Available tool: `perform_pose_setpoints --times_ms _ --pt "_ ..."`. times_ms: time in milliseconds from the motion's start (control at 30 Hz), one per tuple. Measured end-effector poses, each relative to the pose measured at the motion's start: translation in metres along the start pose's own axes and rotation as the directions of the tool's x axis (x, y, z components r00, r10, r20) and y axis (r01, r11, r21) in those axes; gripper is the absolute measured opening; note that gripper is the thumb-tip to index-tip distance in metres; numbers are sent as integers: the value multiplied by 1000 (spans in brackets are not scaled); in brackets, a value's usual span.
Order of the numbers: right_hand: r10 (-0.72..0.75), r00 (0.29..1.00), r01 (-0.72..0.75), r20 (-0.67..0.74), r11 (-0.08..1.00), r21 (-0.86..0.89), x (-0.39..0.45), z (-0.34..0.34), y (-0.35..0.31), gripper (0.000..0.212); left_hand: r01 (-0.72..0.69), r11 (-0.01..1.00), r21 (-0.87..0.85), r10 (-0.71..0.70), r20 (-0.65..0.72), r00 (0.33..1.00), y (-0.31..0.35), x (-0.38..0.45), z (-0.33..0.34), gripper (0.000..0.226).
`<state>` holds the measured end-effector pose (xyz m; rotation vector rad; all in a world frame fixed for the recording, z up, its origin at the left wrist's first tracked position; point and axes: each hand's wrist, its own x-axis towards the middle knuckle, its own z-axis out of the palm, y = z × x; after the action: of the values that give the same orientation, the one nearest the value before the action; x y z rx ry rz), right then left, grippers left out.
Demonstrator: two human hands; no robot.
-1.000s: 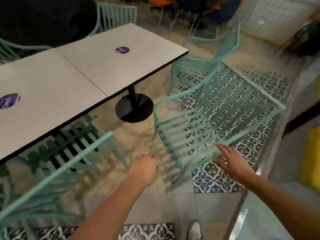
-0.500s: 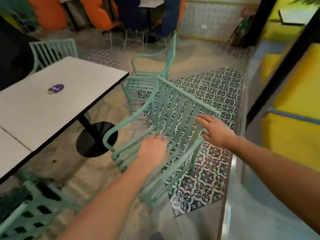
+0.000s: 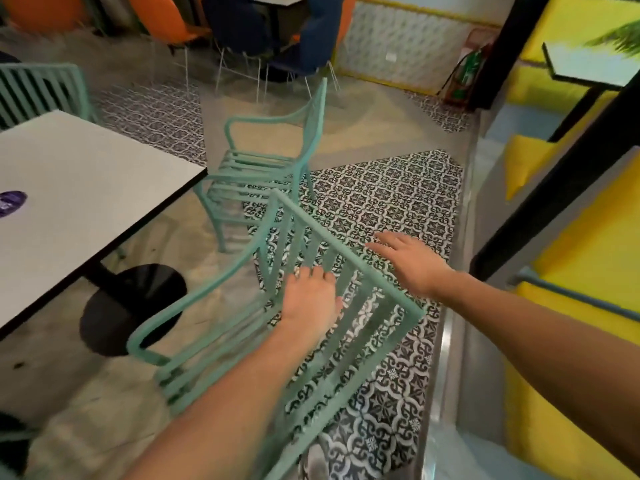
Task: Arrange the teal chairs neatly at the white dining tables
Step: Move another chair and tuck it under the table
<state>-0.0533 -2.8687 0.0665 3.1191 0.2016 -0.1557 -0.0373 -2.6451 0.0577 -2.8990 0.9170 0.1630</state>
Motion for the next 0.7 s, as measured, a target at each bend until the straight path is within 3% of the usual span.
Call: perform_pose_setpoints --times_ms 233,467,600,667,700 --pt "-175 984 175 10 985 -5 86 5 35 77 53 997 -60 -50 48 998 -12 77 -3 54" --pt "-242 961 182 132 916 357 161 31 74 56 346 919 -187 -320 156 934 2 151 13 51" --pt "-359 911 209 204 827 521 195 41 84 54 584 765 -270 -561 166 811 25 171 12 45" --pt "-402 888 187 224 761 621 202 43 80 53 681 590 -434 -679 189 709 36 168 13 49" --pt "-395 890 145 229 721 678 205 45 77 54 707 457 -541 -738 213 640 38 167 17 50"
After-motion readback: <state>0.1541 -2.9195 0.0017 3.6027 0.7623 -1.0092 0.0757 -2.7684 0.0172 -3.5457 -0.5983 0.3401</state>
